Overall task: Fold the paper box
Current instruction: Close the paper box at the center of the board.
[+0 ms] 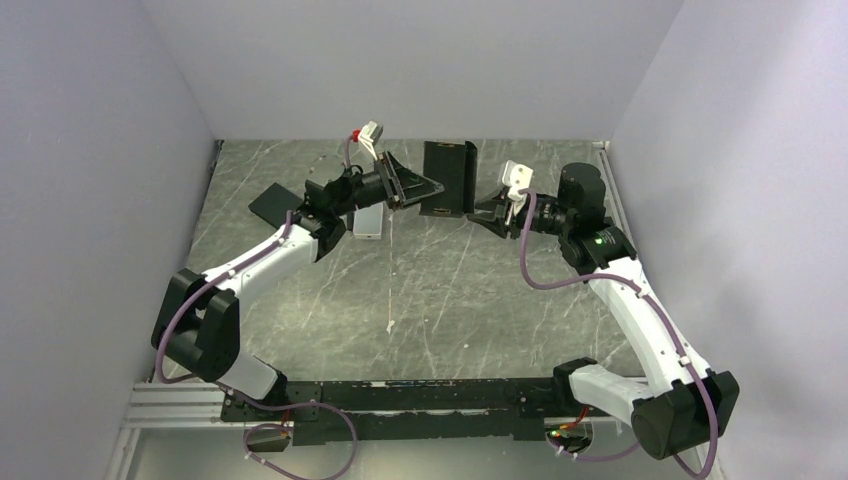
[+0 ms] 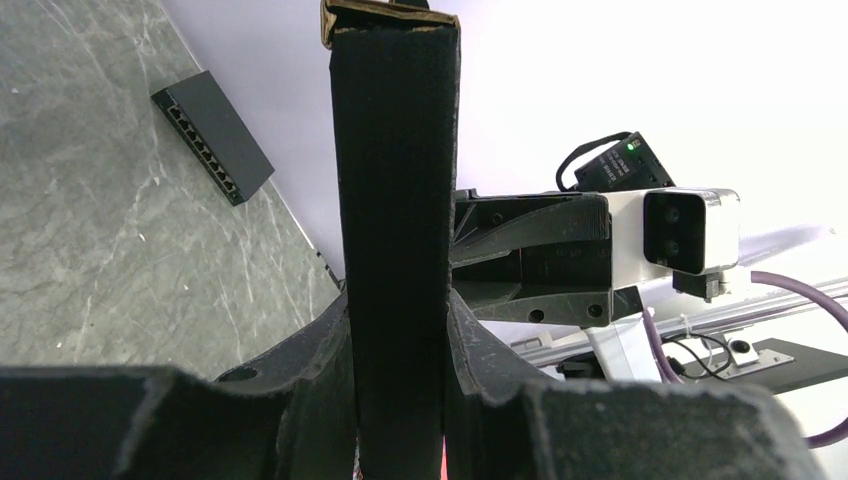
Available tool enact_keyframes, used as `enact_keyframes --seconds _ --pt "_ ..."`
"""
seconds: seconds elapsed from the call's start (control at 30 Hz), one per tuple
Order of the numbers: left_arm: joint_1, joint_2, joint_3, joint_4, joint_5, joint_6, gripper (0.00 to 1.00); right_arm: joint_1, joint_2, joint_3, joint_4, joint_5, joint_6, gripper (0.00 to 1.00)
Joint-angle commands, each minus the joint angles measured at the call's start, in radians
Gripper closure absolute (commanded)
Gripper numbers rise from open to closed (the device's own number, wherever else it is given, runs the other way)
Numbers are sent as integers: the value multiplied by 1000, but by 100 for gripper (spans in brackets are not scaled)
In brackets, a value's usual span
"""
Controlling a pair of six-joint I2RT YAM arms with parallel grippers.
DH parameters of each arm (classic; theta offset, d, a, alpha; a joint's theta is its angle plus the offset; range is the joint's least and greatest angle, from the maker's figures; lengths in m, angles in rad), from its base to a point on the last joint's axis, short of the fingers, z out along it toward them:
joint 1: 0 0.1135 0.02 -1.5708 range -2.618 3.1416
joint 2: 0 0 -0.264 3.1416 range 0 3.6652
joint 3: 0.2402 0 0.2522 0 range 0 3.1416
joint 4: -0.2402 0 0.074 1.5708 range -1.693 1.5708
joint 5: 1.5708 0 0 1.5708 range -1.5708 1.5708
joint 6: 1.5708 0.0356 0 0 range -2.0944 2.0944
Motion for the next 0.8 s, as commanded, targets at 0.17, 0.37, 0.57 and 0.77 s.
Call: enact_keyframes --seconds 0.17,0.37,0.57,0.77 --pt "-1 -8 2 75 11 -36 100 9 -24 40 -102 -72 -159 57" --pt "2 -12 -1 89 20 -43 100 3 -22 36 -110 -67 -183 58" --pt "2 -7 -5 102 34 -52 100 -5 -21 15 -30 -57 -93 65" --pt "2 3 -5 116 42 -62 100 -6 -18 -3 55 -71 36 70"
